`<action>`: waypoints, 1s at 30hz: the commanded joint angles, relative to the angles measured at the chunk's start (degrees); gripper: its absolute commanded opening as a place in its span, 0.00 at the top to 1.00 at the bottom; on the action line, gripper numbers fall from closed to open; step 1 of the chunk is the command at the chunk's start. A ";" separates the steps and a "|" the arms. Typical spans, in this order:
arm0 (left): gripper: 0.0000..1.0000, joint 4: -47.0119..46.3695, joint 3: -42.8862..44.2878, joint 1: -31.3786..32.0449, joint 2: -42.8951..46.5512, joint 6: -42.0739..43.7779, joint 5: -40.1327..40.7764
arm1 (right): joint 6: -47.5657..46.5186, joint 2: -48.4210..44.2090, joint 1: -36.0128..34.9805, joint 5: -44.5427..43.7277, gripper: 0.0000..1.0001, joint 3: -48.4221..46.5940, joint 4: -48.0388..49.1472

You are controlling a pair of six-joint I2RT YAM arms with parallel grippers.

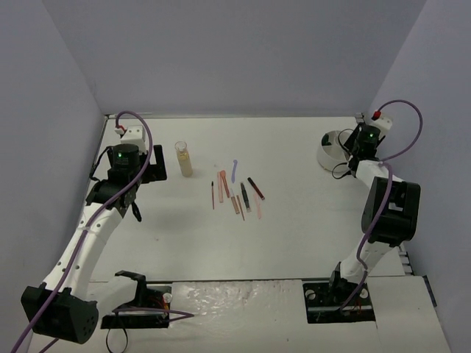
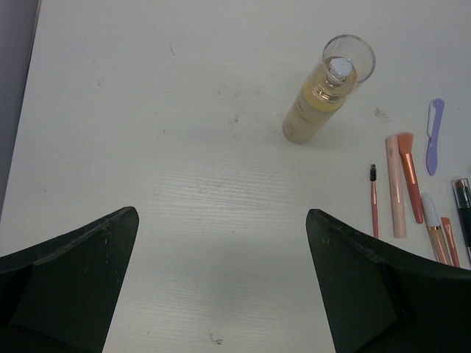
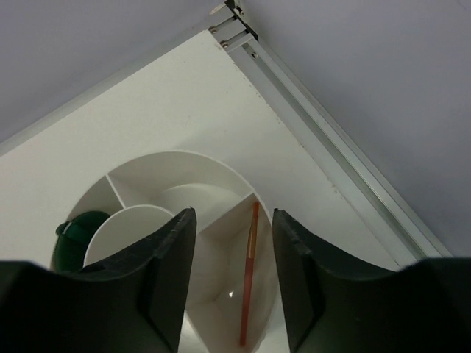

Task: Organize the makeup

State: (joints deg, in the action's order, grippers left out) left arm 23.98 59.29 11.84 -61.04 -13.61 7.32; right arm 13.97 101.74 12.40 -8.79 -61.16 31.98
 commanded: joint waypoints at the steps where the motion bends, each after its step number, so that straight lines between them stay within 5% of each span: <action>1: 0.03 -2.09 2.06 -0.59 0.92 0.42 -0.47 | 0.88 -12.22 -1.34 1.42 0.55 0.69 -0.13; 14: 0.03 -1.92 2.24 -0.76 1.62 0.25 -1.43 | -3.25 -19.82 -25.60 6.36 0.54 -6.55 -30.21; 30: 0.03 -1.26 2.50 -0.76 0.74 0.09 -1.65 | 3.88 -8.21 -50.88 3.27 0.56 -6.84 -35.85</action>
State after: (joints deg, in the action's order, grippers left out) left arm 24.22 59.29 11.53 -60.86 -13.63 5.98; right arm 14.59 92.48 -35.45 -2.33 -66.22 -4.44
